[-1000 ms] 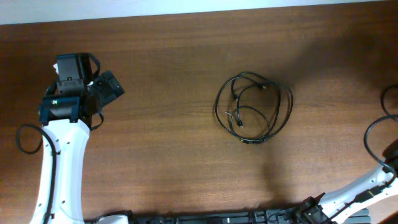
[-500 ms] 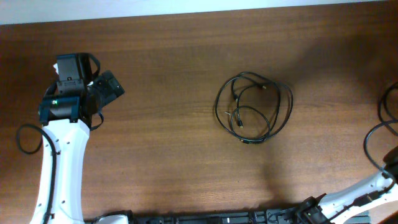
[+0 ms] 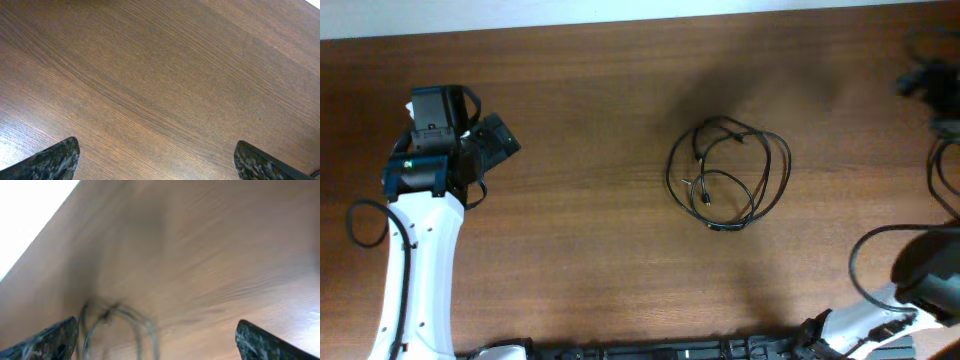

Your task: Untangle cables

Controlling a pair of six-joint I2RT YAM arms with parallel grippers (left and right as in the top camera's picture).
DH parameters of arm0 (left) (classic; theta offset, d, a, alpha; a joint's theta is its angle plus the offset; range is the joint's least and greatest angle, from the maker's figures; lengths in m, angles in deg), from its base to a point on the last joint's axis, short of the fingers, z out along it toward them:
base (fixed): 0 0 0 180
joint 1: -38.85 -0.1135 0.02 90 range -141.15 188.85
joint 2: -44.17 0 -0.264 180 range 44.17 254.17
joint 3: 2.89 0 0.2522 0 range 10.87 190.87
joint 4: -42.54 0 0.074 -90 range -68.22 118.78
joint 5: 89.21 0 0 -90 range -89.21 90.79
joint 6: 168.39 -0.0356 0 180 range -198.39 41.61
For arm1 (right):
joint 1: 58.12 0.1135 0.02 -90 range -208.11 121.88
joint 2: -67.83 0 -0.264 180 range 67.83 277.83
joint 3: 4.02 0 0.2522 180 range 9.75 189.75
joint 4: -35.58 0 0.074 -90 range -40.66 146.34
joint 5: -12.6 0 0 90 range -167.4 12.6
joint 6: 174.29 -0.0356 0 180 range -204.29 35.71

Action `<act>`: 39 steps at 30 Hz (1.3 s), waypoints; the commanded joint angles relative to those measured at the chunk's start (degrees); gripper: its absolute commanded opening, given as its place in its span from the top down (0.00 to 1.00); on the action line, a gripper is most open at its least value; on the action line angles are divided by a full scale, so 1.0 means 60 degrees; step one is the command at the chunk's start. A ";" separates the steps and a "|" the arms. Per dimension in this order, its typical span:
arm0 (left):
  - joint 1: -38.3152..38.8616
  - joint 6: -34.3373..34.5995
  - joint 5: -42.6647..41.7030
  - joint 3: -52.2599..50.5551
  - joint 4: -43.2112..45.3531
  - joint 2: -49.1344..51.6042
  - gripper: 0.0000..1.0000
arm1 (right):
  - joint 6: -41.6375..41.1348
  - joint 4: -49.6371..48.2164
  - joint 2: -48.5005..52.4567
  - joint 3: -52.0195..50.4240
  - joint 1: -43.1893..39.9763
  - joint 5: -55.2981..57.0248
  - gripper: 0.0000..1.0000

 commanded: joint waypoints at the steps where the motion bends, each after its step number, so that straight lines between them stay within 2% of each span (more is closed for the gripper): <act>1: -0.0022 -0.0080 0.0142 0.0120 -0.0018 -0.0135 0.01 | 0.1996 0.0769 -0.0138 -0.0098 0.2000 -0.0856 0.01; 2: -0.0022 -0.0080 0.0142 0.0120 -0.0018 -0.0135 0.01 | 0.2794 0.1206 -0.0106 -0.0098 0.2834 -0.0619 0.01; 6: -0.0022 -0.0080 0.0142 0.0120 -0.0018 -0.0135 0.01 | 0.3162 0.1832 -0.0076 -0.0098 0.5085 0.1231 0.00; 8: -0.0022 -0.0076 -0.0244 0.0120 0.0007 -0.0135 0.01 | 0.3614 0.2153 -0.0076 -0.0098 0.5584 0.1264 0.00; 10: -0.0022 -0.0397 -0.2361 0.0124 -0.0226 -0.0164 0.01 | 0.4051 0.2769 -0.0076 -0.0149 0.6033 0.1257 0.12; 11: -0.0022 -0.1315 -0.3643 0.0124 -0.0189 -0.0164 0.01 | 0.4309 0.3107 -0.0076 -0.0259 0.6204 0.1166 0.21; 13: -0.0022 -0.2539 -0.4146 0.0124 -0.0204 -0.0211 0.01 | 0.4852 0.3209 -0.0076 -0.0922 0.6488 0.1075 0.22; 14: -0.0026 -0.2943 -0.4116 0.0124 -0.0197 -0.0211 0.01 | 0.4951 0.2973 -0.0076 -0.1417 0.6568 0.1082 0.22; 18: -0.0022 -0.2940 -0.3493 0.0124 -0.0200 -0.0208 0.01 | 0.4834 0.0965 -0.0076 -0.3843 0.6626 0.1078 0.22; 22: -0.0022 -0.2940 -0.3439 0.0124 -0.0197 -0.0208 0.01 | 0.4025 -0.0324 -0.0076 -0.5005 0.6626 0.1075 0.21; 23: -0.0022 -0.2936 -0.3439 0.0124 -0.0200 -0.0208 0.01 | 0.3632 -0.0663 -0.0076 -0.5217 0.6626 0.1071 0.26; 24: -0.0022 -0.2940 -0.3442 0.0124 -0.0197 -0.0208 0.01 | 0.3242 -0.0776 -0.0076 -0.5315 0.6626 0.0980 0.49; 25: -0.0022 -0.2940 -0.3439 0.0120 -0.0200 -0.0208 0.01 | 0.2940 -0.0747 -0.0076 -0.5340 0.6626 0.0616 0.81; 26: -0.0022 -0.2940 -0.3439 0.0120 -0.0200 -0.0208 0.01 | 0.2878 -0.0710 -0.0076 -0.5340 0.6626 0.0204 0.96; 29: -0.0022 -0.2940 -0.3439 0.0120 -0.0200 -0.0208 0.01 | 0.3719 -0.0317 -0.0168 -0.4841 0.6623 -0.1818 0.96; 32: -0.0022 -0.2929 -0.3566 0.0120 -0.0197 -0.0208 0.01 | 0.3931 0.0933 -0.0718 -0.2284 0.6626 -0.3155 0.96; 34: -0.0022 -0.2932 -0.4178 0.0120 -0.0237 -0.0204 0.01 | 0.4189 0.1308 -0.1133 -0.0568 0.6630 -0.4397 0.96; 37: -0.0022 -0.2932 -0.5023 0.0120 -0.0233 -0.0204 0.01 | 0.4186 0.1304 -0.1552 0.0539 0.6816 -0.4659 0.96; 39: 0.0025 -0.2932 -0.5166 0.0120 -0.0233 -0.0204 0.01 | 0.4233 0.1235 -0.1785 0.0637 0.7231 -0.4583 0.96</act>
